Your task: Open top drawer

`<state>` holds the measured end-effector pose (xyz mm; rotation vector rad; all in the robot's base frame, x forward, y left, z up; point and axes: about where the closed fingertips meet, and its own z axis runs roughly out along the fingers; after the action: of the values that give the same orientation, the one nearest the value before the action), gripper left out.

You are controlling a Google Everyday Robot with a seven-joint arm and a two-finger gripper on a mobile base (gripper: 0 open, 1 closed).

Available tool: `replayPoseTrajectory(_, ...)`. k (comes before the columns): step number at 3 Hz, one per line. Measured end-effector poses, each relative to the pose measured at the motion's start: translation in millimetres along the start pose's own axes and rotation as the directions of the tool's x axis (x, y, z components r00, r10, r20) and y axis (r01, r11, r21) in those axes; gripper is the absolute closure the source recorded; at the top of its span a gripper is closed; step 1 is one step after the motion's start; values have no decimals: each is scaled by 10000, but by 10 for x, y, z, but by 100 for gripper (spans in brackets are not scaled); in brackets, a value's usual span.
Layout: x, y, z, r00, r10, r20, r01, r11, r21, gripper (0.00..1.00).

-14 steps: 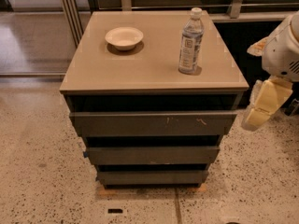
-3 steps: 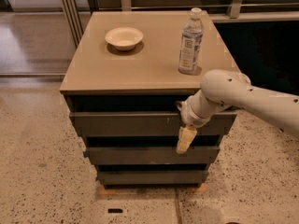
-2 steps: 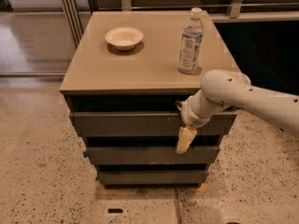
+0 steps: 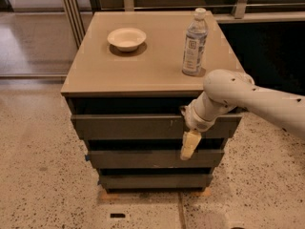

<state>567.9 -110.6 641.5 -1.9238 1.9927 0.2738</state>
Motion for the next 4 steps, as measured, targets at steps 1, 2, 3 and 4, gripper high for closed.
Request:
replayPoseTrajectory(1,35,131,-47,9997,259,2,-259,9992,-302,0)
replayPoseTrajectory(2,4,367,-184,9992,394,118,-387,9976,-582,0)
replayPoseTrajectory(3,-55,636,-331,9992,391,129,-376,9939,-1036,0)
replayPoseTrajectory(4,-62,908,-464,9988,485,58,-470,9867,-1559,0)
